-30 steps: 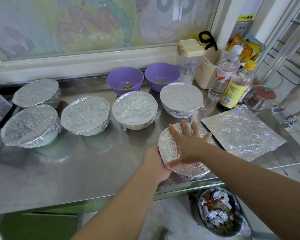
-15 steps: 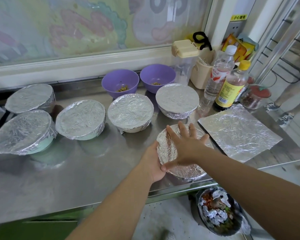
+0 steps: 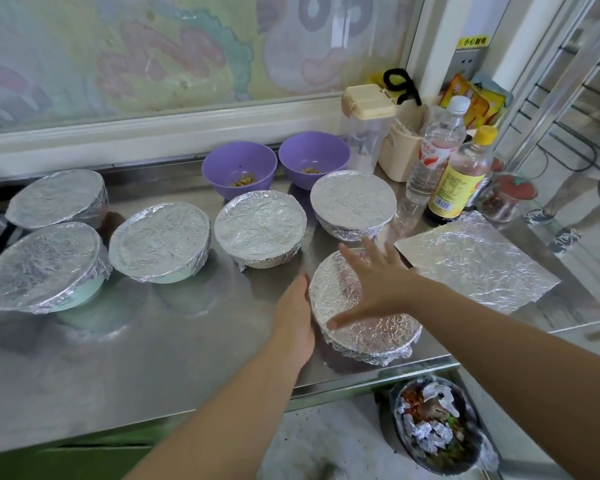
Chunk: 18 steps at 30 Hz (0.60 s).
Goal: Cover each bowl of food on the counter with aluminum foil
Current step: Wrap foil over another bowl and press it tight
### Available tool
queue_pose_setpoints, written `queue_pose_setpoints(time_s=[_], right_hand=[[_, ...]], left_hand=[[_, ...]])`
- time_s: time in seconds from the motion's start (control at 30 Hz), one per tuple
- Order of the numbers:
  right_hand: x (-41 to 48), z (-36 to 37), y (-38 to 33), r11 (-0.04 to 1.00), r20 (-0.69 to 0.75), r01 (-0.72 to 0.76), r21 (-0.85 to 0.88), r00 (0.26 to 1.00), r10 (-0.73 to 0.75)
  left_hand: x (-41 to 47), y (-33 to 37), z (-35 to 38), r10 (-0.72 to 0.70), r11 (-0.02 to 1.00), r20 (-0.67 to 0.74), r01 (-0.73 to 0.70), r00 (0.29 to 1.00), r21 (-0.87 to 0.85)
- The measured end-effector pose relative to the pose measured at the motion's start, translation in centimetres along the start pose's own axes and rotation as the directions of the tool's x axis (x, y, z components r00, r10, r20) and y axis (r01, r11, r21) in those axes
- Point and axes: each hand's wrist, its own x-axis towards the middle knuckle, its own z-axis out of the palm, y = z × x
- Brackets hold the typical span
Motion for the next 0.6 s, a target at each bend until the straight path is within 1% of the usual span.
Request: queue_pose_setpoints(time_s=[0.07, 0.13, 0.3, 0.4, 0.5, 0.6], right_hand=[[0.1, 0.3, -0.4, 1.0, 0.037, 0.007, -0.023, 0.999, -0.006], [0.0, 0.4, -0.6, 0.999, 0.044, -0.005, -0.042, 0.999, 0.006], [0.0, 0.5, -1.1, 0.997, 0.01, -0.029, -0.066, 1.0, 0.029], [0.0, 0.7, -1.1, 0.998, -0.003, -0.066, -0.02, 0.998, 0.066], [0.0, 0.9, -1.0, 0.988, -0.025, -0.144, 0.063, 0.989, 0.146], [0.4, 1.0, -0.7, 0.974, 0.008, -0.187, 0.13, 0.982, 0.188]], left_hand=[[-0.6, -0.3, 0.6, -0.016, 1.0, 0.046, 0.016, 0.999, 0.017], [-0.9, -0.3, 1.1, -0.022, 0.999, 0.084, 0.019, 0.996, 0.041], [-1.0, 0.0, 1.1, -0.065, 0.997, 0.09, 0.062, 0.994, 0.039], [-0.7, 0.4, 1.6, -0.064, 0.996, 0.075, 0.06, 0.995, 0.059], [-0.6, 1.6, 2.5, -0.064, 0.998, 0.016, 0.064, 0.998, -0.015], [0.2, 2.0, 2.4, -0.034, 0.998, -0.026, 0.032, 0.999, -0.056]])
